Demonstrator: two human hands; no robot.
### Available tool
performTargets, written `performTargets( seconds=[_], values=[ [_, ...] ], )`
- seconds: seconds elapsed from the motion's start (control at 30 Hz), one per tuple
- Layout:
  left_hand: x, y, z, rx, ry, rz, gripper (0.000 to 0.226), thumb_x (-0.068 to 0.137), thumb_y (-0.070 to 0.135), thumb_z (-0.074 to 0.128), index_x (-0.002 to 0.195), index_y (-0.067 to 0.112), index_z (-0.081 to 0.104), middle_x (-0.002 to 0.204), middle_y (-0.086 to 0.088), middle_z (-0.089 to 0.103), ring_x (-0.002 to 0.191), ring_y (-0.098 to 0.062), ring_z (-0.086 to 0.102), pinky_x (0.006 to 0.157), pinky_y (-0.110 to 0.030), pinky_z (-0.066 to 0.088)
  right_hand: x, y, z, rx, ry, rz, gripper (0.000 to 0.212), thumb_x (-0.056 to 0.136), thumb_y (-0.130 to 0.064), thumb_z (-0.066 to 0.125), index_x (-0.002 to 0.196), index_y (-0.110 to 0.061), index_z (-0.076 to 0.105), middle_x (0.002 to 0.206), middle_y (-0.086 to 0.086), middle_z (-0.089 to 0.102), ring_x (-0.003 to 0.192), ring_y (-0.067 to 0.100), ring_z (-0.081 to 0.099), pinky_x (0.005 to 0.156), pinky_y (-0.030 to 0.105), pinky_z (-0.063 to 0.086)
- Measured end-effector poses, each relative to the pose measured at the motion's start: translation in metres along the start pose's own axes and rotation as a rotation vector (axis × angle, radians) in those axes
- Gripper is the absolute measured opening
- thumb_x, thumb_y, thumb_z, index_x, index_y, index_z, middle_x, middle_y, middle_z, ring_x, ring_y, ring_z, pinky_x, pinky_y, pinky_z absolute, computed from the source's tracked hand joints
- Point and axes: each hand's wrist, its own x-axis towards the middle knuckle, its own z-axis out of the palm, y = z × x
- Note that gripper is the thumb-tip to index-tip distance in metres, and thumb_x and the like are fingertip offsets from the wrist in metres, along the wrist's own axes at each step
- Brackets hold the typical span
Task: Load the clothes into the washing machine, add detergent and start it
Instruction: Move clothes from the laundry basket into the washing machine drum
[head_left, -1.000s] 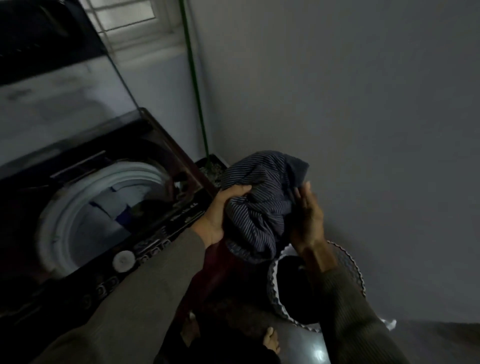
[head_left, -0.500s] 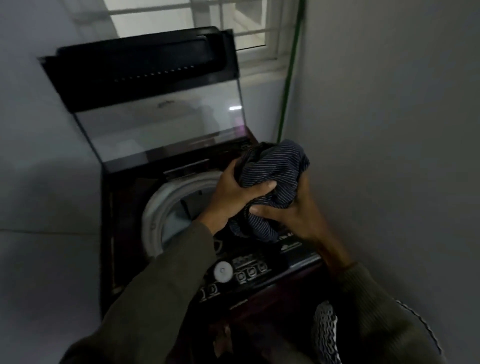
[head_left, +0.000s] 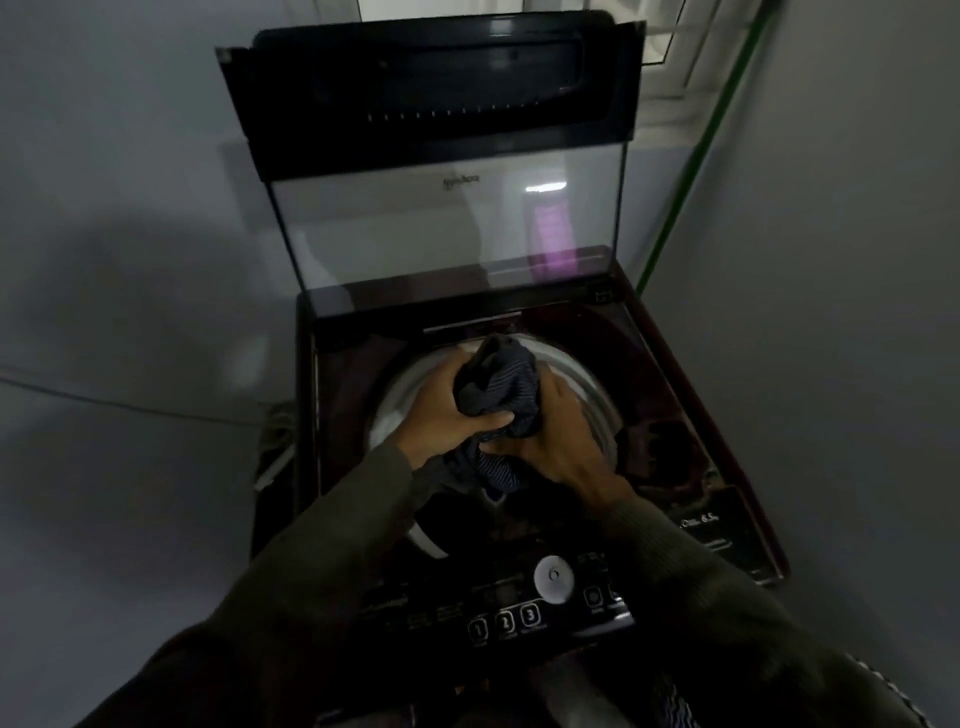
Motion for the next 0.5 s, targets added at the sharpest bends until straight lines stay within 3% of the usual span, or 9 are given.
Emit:
performTargets(
  seconds=[0.07,0.17,0.3,0.43,0.5],
  values=[
    [0.004,-0.024,-0.003,0.032,0.048,-0.047,0.098,0.069,0.028,0.088,0.149,0.026,0.032,0.146,0.011,0.043,0.131,-0.008,0.044,0.107,-0.031,0.042,0.012,0.005,0.016,-0.053,-0.054,0.031,0.103,0.064,-0.039,0.09,0.147,-0.019,0.033,0.147,0.005,0.037,0.132,0.024,0.041,0.102,0.03,0.04],
    [0.014,-0.056,-0.003,0.025,0.14,-0.108,0.084,0.066,0.018,0.09,0.138,0.027,0.047,0.13,0.013,0.056,0.125,-0.011,0.052,0.105,-0.032,0.045,0.028,0.008,0.035,-0.148,-0.114,0.096,0.102,0.062,-0.037,0.089,0.146,-0.021,0.033,0.151,0.007,0.033,0.132,0.03,0.043,0.101,0.037,0.041],
    [0.026,-0.074,0.001,0.02,0.238,-0.16,0.08,0.07,0.007,0.085,0.139,0.016,0.046,0.124,0.009,0.058,0.114,-0.008,0.055,0.088,-0.012,0.046,0.047,0.012,0.059,-0.135,-0.173,0.23,0.091,0.068,-0.033,0.085,0.144,-0.025,0.035,0.148,0.015,0.034,0.128,0.039,0.045,0.102,0.046,0.042],
    [0.041,-0.095,0.01,0.072,0.321,-0.252,0.05,0.081,0.023,0.075,0.126,0.017,0.055,0.12,0.002,0.063,0.107,-0.013,0.06,0.096,-0.034,0.05,0.064,0.031,0.08,-0.121,-0.194,0.326,0.079,0.069,-0.036,0.077,0.137,-0.019,0.04,0.128,0.017,0.056,0.118,0.038,0.055,0.097,0.048,0.049],
    [0.047,-0.105,0.013,0.086,0.344,-0.306,0.034,0.087,0.033,0.066,0.118,0.023,0.059,0.115,0.008,0.065,0.106,-0.014,0.062,0.093,-0.033,0.051,0.068,0.034,0.087,-0.127,-0.202,0.361,0.077,0.074,-0.029,0.077,0.138,-0.011,0.039,0.128,0.02,0.055,0.118,0.038,0.054,0.099,0.047,0.047]
  ],
)
